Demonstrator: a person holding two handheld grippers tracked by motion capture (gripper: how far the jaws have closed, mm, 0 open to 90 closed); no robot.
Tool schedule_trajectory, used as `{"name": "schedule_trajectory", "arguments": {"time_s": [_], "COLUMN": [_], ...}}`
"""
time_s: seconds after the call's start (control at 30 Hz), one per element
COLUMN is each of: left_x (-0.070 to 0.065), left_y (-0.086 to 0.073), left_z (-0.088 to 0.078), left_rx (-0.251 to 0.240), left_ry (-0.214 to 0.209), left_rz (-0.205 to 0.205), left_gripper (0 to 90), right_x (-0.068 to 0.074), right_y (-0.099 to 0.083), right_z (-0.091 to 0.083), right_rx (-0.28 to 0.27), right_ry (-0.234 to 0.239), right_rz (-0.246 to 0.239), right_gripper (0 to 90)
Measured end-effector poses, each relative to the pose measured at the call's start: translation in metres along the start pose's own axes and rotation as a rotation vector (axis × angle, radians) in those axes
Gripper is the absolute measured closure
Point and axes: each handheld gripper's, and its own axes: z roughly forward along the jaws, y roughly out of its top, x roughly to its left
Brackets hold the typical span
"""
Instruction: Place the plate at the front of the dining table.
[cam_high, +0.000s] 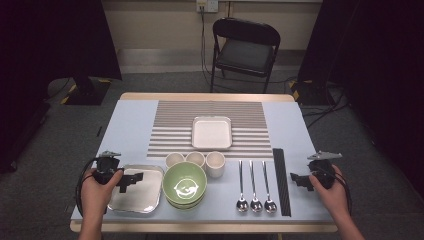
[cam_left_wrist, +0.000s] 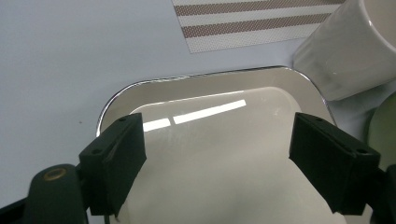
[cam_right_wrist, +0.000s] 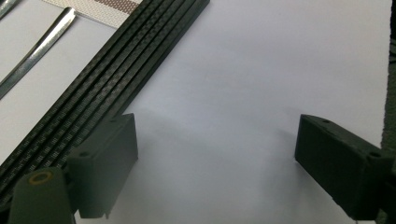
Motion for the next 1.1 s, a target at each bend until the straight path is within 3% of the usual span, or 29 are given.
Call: {"name": "schedule_trajectory", "arguments": {"time_s": [0.5, 0.7, 1.1], "left_x": [-0.003, -0.001, -0.002], "left_y": [0.002, 0.001, 0.001], "left_z": [-0.001, -0.002, -0.002], "left_rx": [-0.011, -0.015, -0.029], "left_ry": [-0.004, 0.018, 0.018], "left_rz": [0.008, 0.008, 0.022], "left_gripper": [16.7, 16.0, 15.9], "right_x": [0.009, 0.020, 0.042], "right_y": [0.033, 0.047, 0.070], "right_z": [-0.011, -0.011, -0.005], "right_rx": [0.035, 0.054, 0.091], "right_ry": [0.066, 0.088, 0.158], "right_rz": [-0.036, -0.065, -0.100], "right_gripper": [12.7, 12.7, 12.7]}}
